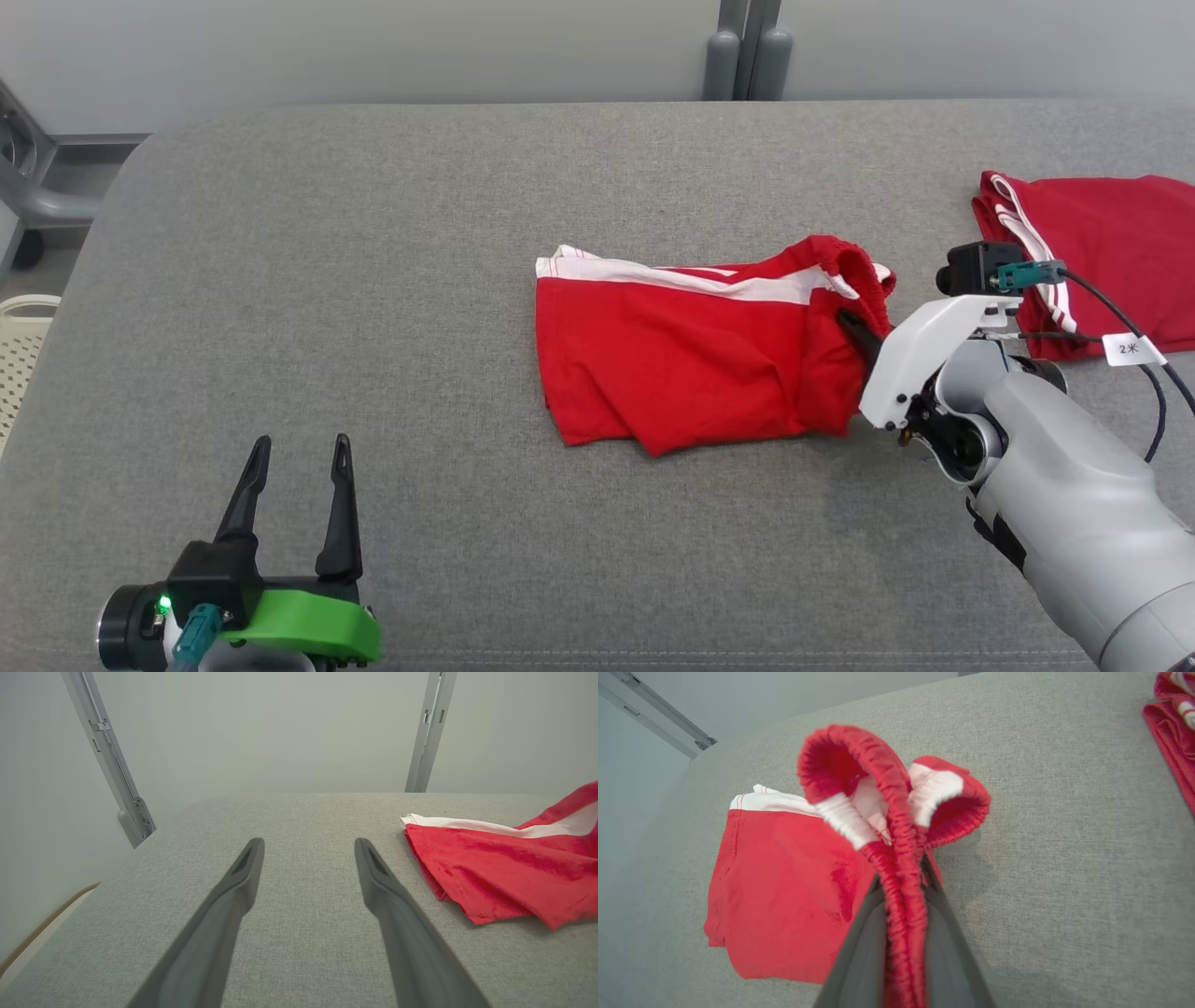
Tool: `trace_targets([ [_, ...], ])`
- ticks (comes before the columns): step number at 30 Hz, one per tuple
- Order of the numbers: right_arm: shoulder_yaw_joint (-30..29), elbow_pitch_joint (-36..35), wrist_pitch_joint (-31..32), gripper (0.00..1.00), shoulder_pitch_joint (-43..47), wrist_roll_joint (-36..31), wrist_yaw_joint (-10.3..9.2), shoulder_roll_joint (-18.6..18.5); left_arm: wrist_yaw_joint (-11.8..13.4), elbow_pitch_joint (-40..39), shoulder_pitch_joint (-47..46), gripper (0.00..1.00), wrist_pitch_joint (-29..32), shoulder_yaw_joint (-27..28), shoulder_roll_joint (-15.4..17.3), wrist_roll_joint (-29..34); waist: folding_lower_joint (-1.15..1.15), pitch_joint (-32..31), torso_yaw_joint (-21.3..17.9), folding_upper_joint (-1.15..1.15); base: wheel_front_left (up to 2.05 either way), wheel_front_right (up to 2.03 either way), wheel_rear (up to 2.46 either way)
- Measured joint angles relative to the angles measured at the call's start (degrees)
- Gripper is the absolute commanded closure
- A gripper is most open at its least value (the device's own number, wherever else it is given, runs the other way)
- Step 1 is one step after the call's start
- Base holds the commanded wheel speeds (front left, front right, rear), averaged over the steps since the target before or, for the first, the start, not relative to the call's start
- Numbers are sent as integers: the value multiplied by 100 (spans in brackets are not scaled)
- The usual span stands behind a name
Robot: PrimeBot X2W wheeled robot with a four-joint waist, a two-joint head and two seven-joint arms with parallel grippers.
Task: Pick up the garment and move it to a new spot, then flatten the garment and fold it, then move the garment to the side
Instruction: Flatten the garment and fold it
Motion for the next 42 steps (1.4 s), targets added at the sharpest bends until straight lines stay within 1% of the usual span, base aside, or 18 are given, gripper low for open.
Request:
trace_targets([
  [4,19,-579,390,100,97,758,-1,-62,-20,23,2,0,0,-20,-1,1,0,-34,33,0,0,0,0],
  [7,44,-847,557,100,102,1134,-1,-83,-27,46,2,0,0,-45,-1,0,0,-58,87,0,0,0,0],
  [10,60,-939,641,100,98,1401,-2,-89,-35,64,2,0,-1,-98,-1,-8,0,-72,167,0,0,0,0],
  [18,162,-890,824,100,-115,1790,-2,165,12,114,-16,0,0,-337,-3,-132,0,-67,465,0,0,0,0],
  [24,229,-620,857,100,-322,1962,-2,398,69,134,-58,0,0,-501,-3,-211,0,-57,723,0,0,0,0],
  [30,286,-80,757,100,-493,1971,-2,623,91,164,-140,0,0,-721,-2,-261,0,-12,991,0,0,0,0],
  [37,278,649,447,100,-722,1949,-2,735,118,218,-242,0,0,-989,-4,-359,0,96,1348,0,0,0,0],
  [41,290,923,350,100,-793,1944,-2,797,144,248,-309,0,0,-1114,-3,-413,0,159,1527,0,0,0,0],
  [42,283,973,302,97,-807,1945,-2,806,152,250,-326,0,0,-1133,-3,-419,0,178,1563,0,0,0,0],
])
